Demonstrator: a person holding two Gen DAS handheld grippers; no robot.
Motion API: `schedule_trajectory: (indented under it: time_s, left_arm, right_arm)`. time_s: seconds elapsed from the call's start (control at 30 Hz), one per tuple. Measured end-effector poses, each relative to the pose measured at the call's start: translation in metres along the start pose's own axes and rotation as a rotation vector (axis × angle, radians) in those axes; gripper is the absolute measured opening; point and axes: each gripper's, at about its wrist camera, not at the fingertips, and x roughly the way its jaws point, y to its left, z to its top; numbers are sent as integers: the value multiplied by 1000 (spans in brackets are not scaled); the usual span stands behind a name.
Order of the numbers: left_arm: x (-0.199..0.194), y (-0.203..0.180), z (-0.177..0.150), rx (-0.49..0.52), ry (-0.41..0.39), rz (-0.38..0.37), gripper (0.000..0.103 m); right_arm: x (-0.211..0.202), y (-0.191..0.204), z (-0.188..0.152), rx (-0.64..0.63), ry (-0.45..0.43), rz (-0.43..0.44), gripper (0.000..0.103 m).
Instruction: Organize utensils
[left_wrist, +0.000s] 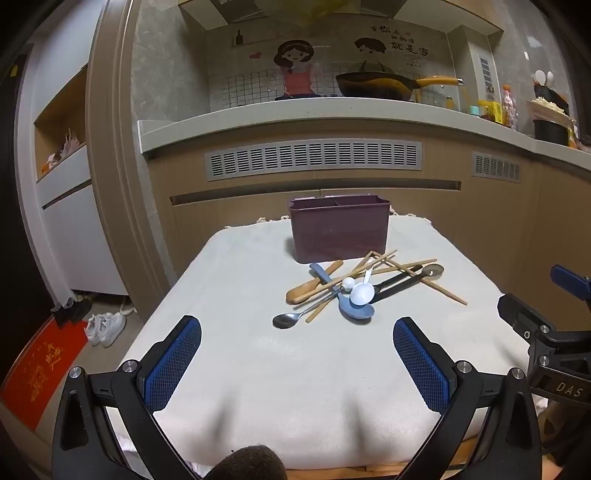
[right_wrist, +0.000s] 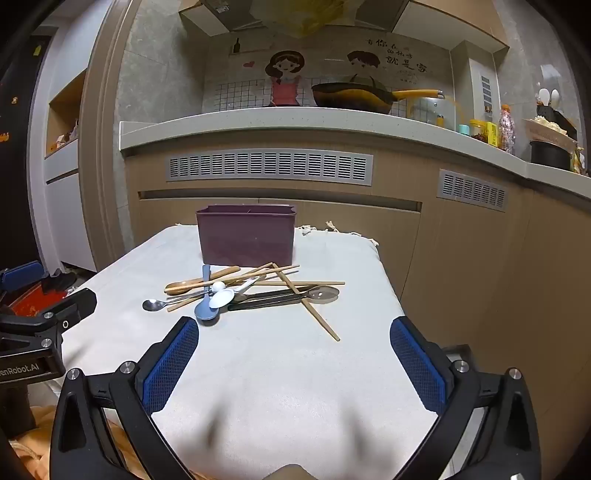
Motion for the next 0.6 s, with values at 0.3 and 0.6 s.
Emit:
schedule_trajectory:
  time_s: [0.3,0.6]
  left_arm:
    - [-1,0,0,6,0,4,103]
    - [-8,-7,0,-1,0,-3,103]
  right_arm:
    - [-2,0,0,-5,7,-1,103]
    - [-4,-1,-2,-6,7,1,103]
